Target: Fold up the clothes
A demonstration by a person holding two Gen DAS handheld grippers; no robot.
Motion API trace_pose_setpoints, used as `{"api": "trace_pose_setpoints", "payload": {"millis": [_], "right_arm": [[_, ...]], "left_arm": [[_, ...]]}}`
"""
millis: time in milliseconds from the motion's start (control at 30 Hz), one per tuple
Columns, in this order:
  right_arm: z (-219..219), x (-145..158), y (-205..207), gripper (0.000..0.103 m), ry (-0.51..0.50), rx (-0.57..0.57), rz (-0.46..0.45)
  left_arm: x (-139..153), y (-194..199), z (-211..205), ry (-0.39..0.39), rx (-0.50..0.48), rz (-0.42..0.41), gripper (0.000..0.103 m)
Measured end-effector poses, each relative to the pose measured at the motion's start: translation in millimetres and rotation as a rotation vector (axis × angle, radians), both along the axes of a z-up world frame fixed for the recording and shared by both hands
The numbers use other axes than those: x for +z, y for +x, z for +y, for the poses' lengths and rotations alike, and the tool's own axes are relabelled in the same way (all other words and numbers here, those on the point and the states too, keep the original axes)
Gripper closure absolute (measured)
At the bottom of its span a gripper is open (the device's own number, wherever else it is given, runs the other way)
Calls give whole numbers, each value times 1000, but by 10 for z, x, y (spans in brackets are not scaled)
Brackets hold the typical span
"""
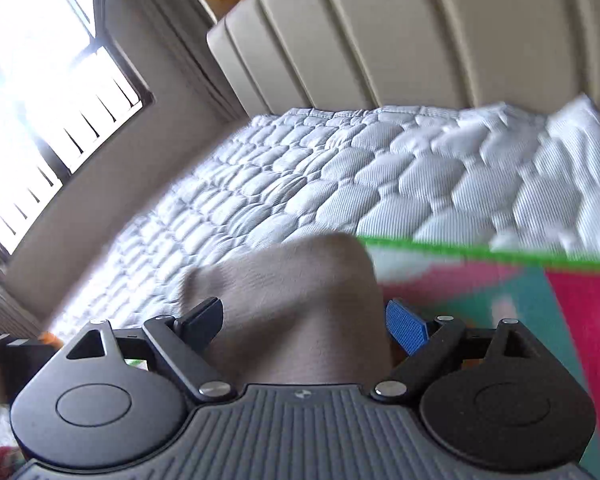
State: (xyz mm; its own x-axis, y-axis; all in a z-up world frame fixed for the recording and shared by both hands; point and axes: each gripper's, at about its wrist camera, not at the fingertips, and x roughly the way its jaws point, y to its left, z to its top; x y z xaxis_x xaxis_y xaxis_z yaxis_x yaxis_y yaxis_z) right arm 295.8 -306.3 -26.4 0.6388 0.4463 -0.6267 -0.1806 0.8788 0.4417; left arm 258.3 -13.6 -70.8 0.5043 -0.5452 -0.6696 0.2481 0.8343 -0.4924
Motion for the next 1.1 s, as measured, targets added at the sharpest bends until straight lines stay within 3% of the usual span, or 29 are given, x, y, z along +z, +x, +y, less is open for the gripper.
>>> {"api": "trace_pose_setpoints", "payload": {"millis": [133,200,267,400,533,633,733,867,967,1100], "right_arm": [[253,-229,583,18,-65,53,161],[424,-87,476,26,-127,107,59],[421,24,316,30,-81,140,-36],[365,-252,365,27,-205,73,15],[176,-227,282,23,-51,29,24],[40,-127,34,18,-66,45,-11],[-107,-142,-206,13,-85,75,-7],[-173,-344,-368,12,-46,90,67],[-68,-451,-442,13,-33,101,94],[264,-439,-452,28,-62,126,61]], "left_arm": [[-8,19,29,-6,-11,4,6],[-14,34,55,-11,-18,5,7],[-27,56,93,-28,-19,15,8],[-24,54,63,-18,-12,6,7],[11,27,23,9,-6,-12,6],[62,15,34,-8,6,-1,7],[52,20,27,-105,-17,50,7],[5,-20,-123,-72,-28,52,7],[-19,-60,-222,-37,-34,44,21],[-58,-38,-27,-77,15,68,34]]}}
